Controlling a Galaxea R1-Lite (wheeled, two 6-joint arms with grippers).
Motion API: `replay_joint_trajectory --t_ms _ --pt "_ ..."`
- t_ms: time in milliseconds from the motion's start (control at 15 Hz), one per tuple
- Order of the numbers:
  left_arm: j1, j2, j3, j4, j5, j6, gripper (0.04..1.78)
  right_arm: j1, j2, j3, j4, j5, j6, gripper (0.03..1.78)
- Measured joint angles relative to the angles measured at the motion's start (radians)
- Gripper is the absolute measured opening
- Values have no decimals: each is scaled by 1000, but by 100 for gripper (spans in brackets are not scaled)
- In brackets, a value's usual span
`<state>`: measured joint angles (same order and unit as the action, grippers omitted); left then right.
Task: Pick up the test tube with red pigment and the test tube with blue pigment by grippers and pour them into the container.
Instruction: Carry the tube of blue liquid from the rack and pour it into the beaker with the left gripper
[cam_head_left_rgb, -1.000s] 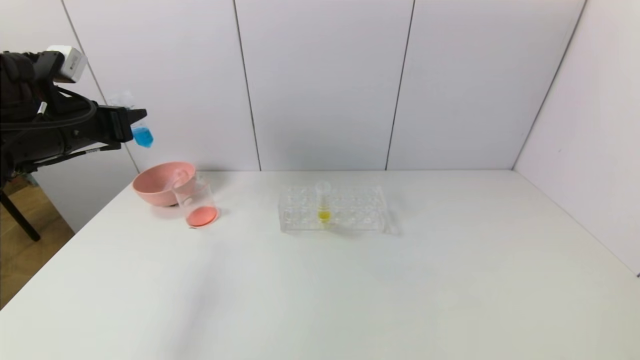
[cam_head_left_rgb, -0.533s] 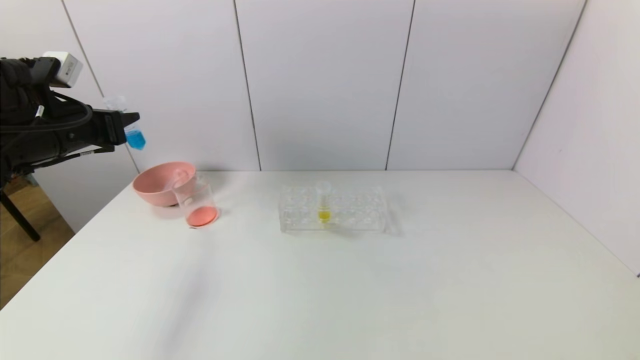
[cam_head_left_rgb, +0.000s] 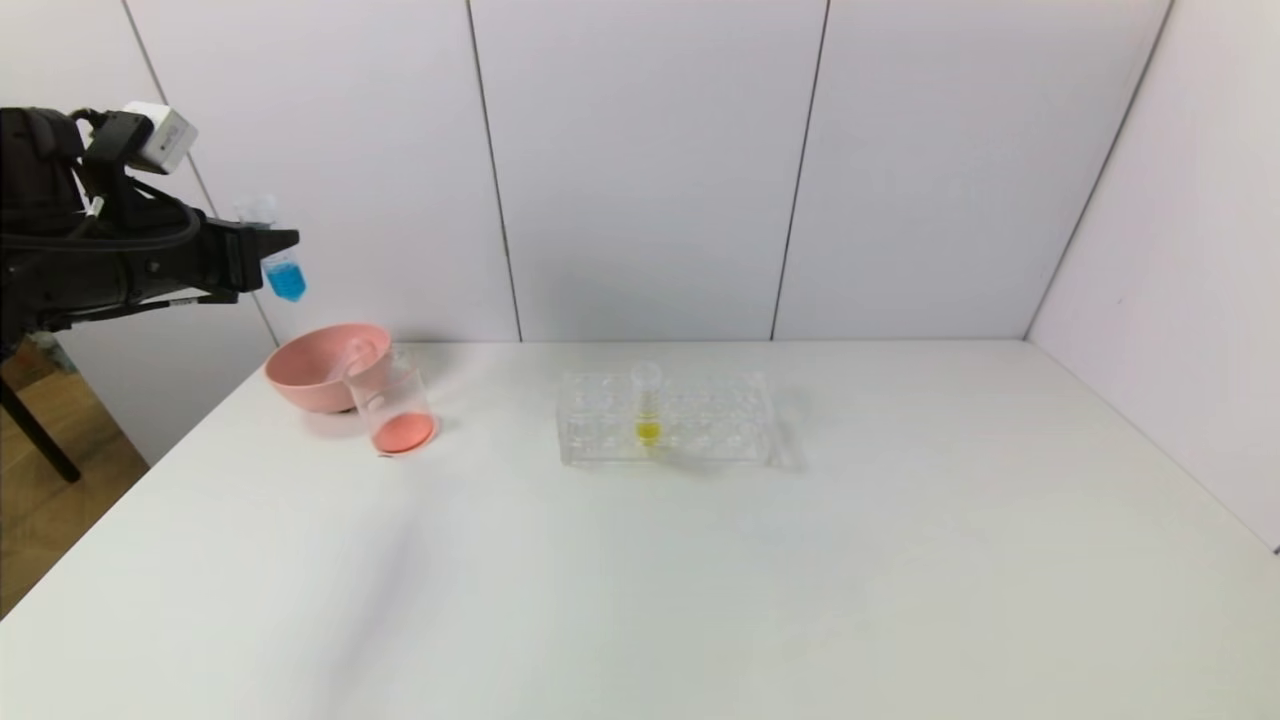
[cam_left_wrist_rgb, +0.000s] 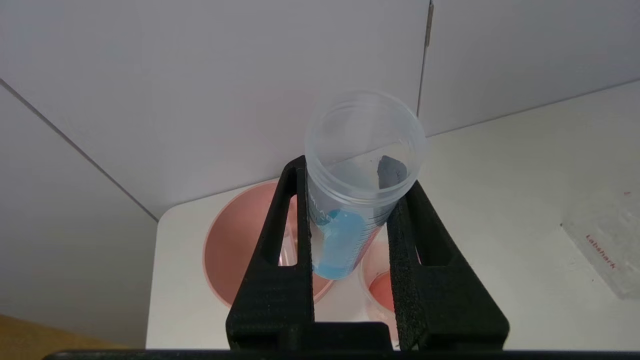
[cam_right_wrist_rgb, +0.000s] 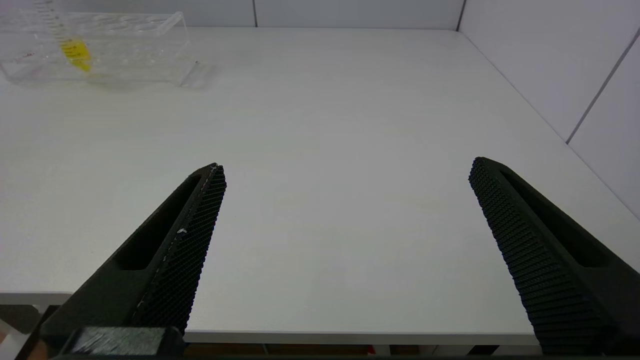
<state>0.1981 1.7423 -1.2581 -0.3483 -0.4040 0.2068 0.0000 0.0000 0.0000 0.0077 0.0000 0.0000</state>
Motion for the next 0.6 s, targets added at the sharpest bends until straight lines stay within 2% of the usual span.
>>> replay_joint_trajectory --t_ms 333,600 --pt "6 8 -146 343 -53 262 44 0 0 0 0 0 0 177" --pt "15 34 -226 510 -113 398 44 0 0 0 0 0 0 177"
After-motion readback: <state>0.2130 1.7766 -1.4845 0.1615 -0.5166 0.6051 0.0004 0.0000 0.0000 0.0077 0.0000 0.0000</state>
